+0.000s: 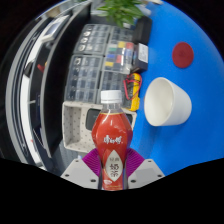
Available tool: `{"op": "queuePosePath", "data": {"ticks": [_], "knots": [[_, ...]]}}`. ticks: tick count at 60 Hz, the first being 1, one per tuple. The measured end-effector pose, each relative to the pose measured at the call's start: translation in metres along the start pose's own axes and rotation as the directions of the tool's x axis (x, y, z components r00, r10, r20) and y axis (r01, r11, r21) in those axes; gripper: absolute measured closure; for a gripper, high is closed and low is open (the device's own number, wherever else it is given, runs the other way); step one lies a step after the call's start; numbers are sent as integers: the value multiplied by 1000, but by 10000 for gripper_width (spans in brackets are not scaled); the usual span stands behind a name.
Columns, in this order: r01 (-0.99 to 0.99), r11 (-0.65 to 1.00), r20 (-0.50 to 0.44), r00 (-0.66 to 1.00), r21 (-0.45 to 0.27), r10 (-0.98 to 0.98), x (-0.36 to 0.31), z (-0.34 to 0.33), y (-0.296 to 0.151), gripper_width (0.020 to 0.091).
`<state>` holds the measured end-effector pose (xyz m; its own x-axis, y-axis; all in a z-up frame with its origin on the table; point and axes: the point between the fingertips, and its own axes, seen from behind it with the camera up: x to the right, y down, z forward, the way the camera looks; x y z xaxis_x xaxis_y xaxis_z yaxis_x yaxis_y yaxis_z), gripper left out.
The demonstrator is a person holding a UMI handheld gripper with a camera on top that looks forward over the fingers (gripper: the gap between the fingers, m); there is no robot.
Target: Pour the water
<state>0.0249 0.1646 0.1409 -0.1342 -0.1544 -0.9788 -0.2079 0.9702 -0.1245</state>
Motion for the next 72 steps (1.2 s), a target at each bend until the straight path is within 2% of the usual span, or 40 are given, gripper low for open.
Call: {"op": "queuePosePath", "data": {"ticks": [20,29,40,49,54,58,61,64,65,72], "knots": [[-461,887,25,887,-33,461,-4,0,-15,815],[-562,826,14,826,-38,563,-2,4,-15,814],[-564,823,0,825,-68,566,-3,1,-9,814],[-363,925,-26,932,-113,363,-7,0,-5,815],[-139,982,-26,990,-131,137,-22,-9,-12,815],[78,990,-3,997,-115,-79,-36,-14,-34,814],[266,961,5,964,-81,-266,-48,-19,-58,810],[463,886,5,886,-3,-463,-57,-24,-87,812],[512,859,-19,859,-12,-512,-68,-29,-95,810],[767,640,-105,640,42,-761,-85,-34,-153,814]]}}
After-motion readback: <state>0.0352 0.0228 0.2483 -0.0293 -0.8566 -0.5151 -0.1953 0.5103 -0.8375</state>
